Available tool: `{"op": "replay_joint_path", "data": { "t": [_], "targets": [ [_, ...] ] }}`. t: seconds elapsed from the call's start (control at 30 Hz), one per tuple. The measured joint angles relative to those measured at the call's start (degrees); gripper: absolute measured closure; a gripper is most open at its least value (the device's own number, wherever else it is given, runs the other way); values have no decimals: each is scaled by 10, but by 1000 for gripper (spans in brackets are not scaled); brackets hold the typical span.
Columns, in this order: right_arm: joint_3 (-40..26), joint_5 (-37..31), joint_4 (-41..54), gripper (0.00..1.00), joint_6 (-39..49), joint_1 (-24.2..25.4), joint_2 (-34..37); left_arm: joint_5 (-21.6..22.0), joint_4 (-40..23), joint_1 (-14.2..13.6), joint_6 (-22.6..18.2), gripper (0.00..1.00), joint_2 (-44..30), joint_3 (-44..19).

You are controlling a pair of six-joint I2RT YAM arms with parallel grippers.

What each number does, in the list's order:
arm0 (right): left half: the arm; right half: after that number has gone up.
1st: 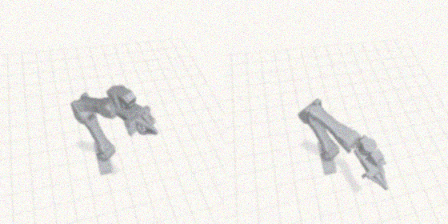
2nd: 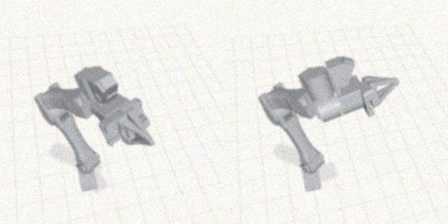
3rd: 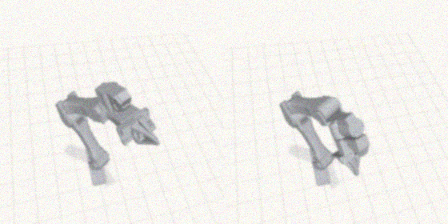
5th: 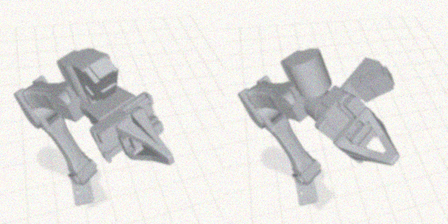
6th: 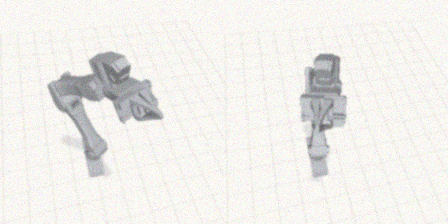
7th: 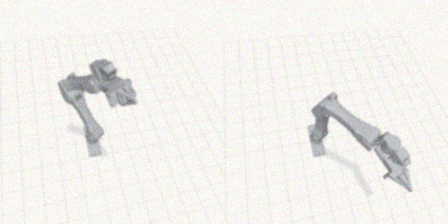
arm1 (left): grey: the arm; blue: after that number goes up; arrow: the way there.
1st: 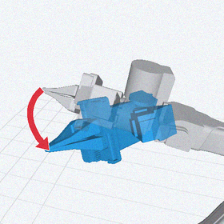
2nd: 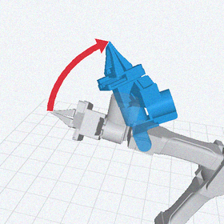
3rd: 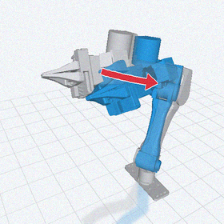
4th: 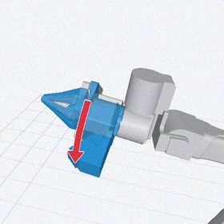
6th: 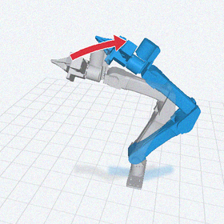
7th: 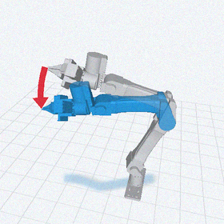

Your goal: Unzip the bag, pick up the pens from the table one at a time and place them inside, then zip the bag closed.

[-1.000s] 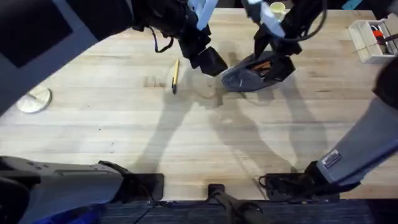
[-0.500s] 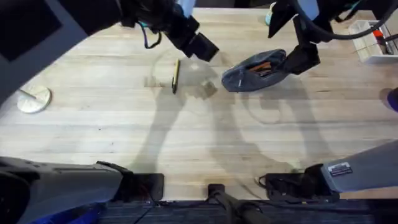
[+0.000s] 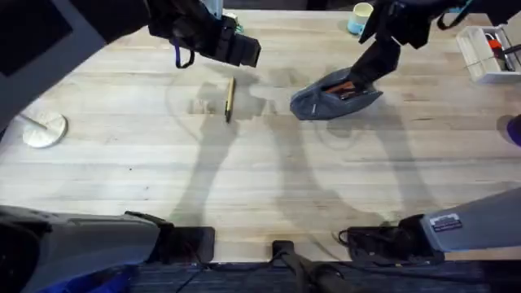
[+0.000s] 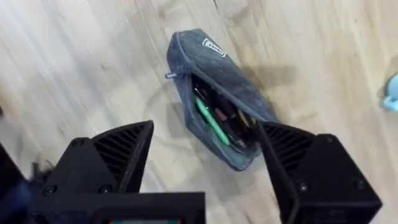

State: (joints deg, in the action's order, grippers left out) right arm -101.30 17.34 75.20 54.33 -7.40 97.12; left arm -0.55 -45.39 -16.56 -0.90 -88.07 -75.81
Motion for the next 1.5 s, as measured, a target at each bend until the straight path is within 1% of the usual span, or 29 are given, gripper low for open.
{"op": "replay_joint_path", "data": {
  "t": [0.13,0.17,0.5,0.77,0.87,1.2,1.5],
  "targets": [
    [0,5,0,5,-44,0,0,9,-3,0,19,8,0,0],
    [0,7,-2,5,-59,0,0,13,-12,0,25,8,0,0],
    [0,7,-6,5,-73,0,0,17,-13,0,31,7,-6,0],
    [0,7,-6,5,-76,0,0,18,-12,0,73,7,-76,0],
    [0,7,-6,5,-76,0,0,18,-1,0,81,7,-95,0],
    [0,7,-6,5,-76,0,0,18,40,0,90,7,-156,0],
    [0,7,-16,4,-77,0,0,18,43,0,91,7,-198,0]
  ]
}}
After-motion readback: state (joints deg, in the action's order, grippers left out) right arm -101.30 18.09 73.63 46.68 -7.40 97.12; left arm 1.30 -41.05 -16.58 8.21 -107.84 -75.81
